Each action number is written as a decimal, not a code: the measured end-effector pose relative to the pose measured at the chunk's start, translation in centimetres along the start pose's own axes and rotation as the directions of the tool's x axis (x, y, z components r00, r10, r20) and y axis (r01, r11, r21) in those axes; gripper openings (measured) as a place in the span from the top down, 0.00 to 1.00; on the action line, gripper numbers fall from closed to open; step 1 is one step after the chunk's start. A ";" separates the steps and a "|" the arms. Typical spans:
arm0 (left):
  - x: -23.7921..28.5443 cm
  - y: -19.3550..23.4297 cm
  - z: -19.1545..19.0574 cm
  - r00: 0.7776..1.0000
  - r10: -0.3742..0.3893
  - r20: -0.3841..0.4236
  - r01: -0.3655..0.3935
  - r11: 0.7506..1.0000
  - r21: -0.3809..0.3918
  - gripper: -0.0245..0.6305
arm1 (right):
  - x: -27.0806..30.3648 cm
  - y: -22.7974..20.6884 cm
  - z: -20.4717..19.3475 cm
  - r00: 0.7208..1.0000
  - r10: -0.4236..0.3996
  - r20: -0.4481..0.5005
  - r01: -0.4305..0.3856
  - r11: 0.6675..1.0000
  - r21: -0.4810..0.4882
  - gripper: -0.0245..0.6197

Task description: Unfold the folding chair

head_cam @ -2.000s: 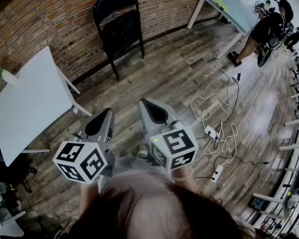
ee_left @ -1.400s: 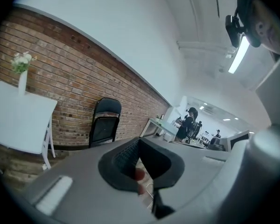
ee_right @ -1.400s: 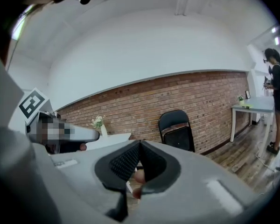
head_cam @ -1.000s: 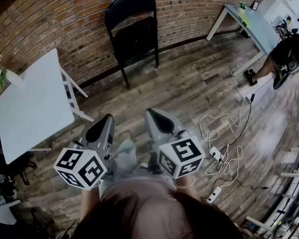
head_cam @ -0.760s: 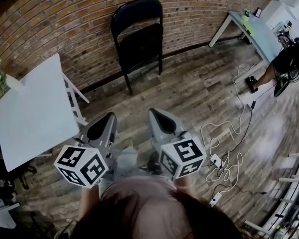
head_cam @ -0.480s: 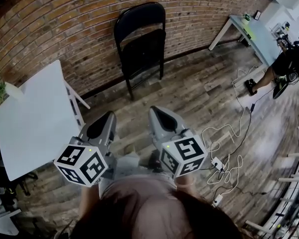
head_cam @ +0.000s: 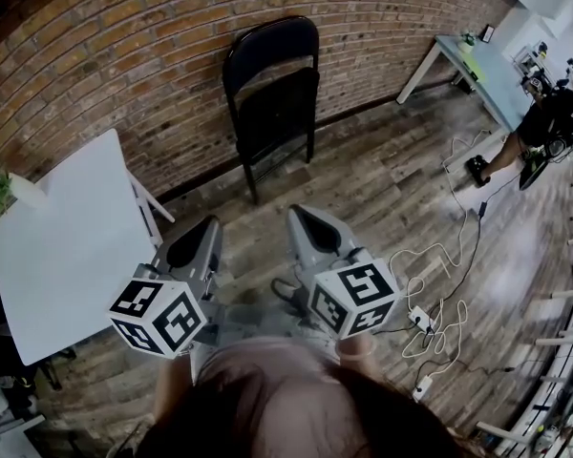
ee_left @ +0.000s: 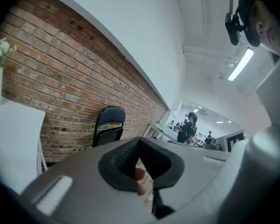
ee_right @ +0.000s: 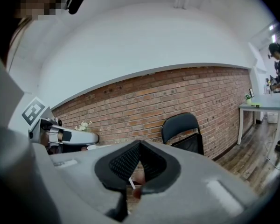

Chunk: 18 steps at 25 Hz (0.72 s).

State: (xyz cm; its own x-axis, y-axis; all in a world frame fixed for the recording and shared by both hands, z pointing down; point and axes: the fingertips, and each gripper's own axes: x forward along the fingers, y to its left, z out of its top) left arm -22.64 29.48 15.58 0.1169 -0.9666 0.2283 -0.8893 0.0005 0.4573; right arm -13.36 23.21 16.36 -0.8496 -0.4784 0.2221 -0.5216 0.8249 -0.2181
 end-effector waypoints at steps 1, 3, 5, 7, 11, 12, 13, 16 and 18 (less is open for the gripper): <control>0.1 0.1 0.1 1.000 -0.003 -0.001 0.003 1.000 0.003 0.97 | 0.1 0.0 0.0 1.000 -0.001 0.002 0.001 1.000 0.002 0.96; 0.3 0.2 0.3 1.000 -0.008 -0.004 0.008 1.000 0.014 0.97 | 0.5 -0.2 0.2 1.000 -0.004 0.007 0.004 1.000 0.007 0.96; 0.7 0.6 0.4 1.000 -0.008 -0.009 0.008 1.000 0.020 0.97 | 0.9 -0.4 0.2 1.000 -0.008 0.009 0.007 1.000 0.019 0.96; 1.0 1.0 0.5 1.000 -0.003 -0.014 0.003 1.000 0.017 0.97 | 1.4 -0.8 0.1 1.000 -0.009 0.006 0.009 1.000 0.030 0.96; 2.1 1.7 0.6 1.000 0.006 -0.022 -0.005 1.000 0.012 0.97 | 2.3 -1.8 0.2 1.000 -0.016 0.003 0.016 0.999 0.044 0.96; 2.6 2.0 0.8 1.000 0.008 -0.024 -0.007 1.000 0.009 0.97 | 2.7 -2.1 0.3 1.000 -0.016 0.001 0.016 0.999 0.045 0.96; 3.1 2.3 0.9 1.000 0.010 -0.027 -0.009 1.000 0.005 0.97 | 3.2 -2.4 0.4 1.000 -0.013 -0.001 0.013 0.999 0.044 0.96; 4.5 3.1 1.5 0.999 0.014 -0.038 -0.014 1.000 -0.005 0.97 | 4.6 -3.2 0.9 1.000 0.001 -0.011 -0.001 0.999 0.035 0.96; 5.8 3.6 2.0 0.999 0.016 -0.041 -0.016 1.000 -0.006 0.97 | 5.6 -4.2 1.1 1.000 -0.007 -0.018 0.008 0.999 0.044 0.96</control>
State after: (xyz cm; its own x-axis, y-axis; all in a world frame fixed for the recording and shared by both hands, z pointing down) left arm -26.05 23.34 16.80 0.1204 -0.9552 0.2703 -0.8883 0.0179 0.4589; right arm -15.98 16.71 17.47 -0.8443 -0.4789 0.2403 -0.5312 0.8071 -0.2578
